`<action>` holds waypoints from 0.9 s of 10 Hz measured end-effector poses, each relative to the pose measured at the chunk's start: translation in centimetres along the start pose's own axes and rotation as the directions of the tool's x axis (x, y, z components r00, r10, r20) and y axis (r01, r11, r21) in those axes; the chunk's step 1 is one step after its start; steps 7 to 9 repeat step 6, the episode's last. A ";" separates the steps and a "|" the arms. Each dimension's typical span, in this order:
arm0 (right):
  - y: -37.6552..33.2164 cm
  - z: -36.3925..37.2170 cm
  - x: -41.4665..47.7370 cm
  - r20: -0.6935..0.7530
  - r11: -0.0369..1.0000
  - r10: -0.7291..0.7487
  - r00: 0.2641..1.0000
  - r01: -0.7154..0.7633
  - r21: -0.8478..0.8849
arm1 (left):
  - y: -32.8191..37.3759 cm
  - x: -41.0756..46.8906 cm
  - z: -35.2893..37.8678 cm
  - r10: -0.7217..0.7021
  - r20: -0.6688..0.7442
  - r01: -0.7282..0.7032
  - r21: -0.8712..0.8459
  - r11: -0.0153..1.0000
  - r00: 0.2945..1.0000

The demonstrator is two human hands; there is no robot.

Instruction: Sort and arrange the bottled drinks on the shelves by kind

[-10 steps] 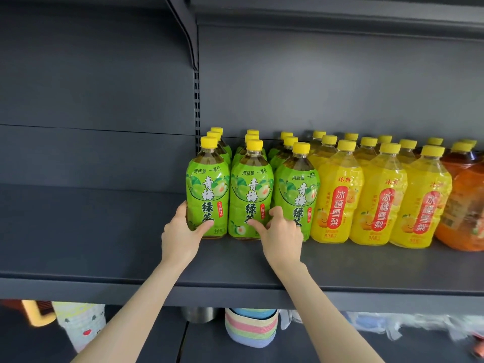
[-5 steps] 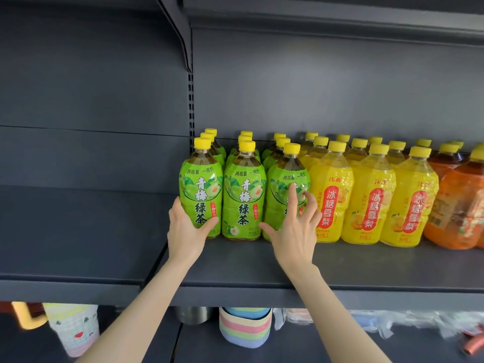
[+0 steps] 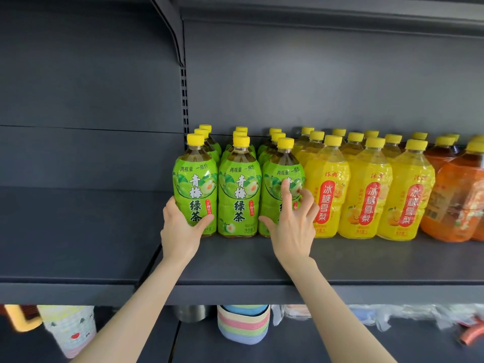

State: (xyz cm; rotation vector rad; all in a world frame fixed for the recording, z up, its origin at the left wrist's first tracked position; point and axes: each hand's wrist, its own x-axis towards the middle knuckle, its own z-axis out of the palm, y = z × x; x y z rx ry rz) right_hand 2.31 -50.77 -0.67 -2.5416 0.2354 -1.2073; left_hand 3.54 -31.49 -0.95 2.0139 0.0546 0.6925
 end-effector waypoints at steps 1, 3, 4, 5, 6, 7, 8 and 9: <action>0.4 -0.3 -0.7 0.074 0.999 -0.014 0.997 0.012 0.033 | -0.3 0.0 0.0 0.006 0.008 -0.006 -0.024 1.000 1.000; 0.5 -0.5 -0.7 0.048 1.000 -0.021 0.999 0.022 -0.011 | -0.5 0.2 0.1 -0.008 0.009 0.008 -0.019 1.000 1.000; 0.7 -0.4 -0.7 0.039 0.999 -0.026 0.999 0.027 -0.032 | -0.3 0.1 0.0 -0.009 0.011 0.009 0.014 1.000 1.000; 0.5 -0.6 -0.8 0.078 0.999 -0.006 0.997 0.009 -0.036 | -0.2 0.0 0.0 0.007 0.065 -0.012 0.064 0.998 0.998; 0.9 -2.0 -0.9 0.220 0.999 -0.011 0.975 0.004 0.033 | -0.5 -0.6 -1.0 -0.027 0.165 -0.001 0.168 0.986 0.986; 0.9 -2.0 -0.9 0.220 0.999 -0.011 0.975 0.004 0.033 | -0.5 -0.6 -1.0 -0.027 0.165 -0.001 0.168 0.986 0.986; 0.9 -2.0 -0.9 0.220 0.999 -0.011 0.975 0.004 0.033 | -0.5 -0.6 -1.0 -0.027 0.165 -0.001 0.168 0.986 0.986; 0.9 -2.0 -0.9 0.220 0.999 -0.011 0.975 0.004 0.033 | -0.5 -0.6 -1.0 -0.027 0.165 -0.001 0.168 0.986 0.986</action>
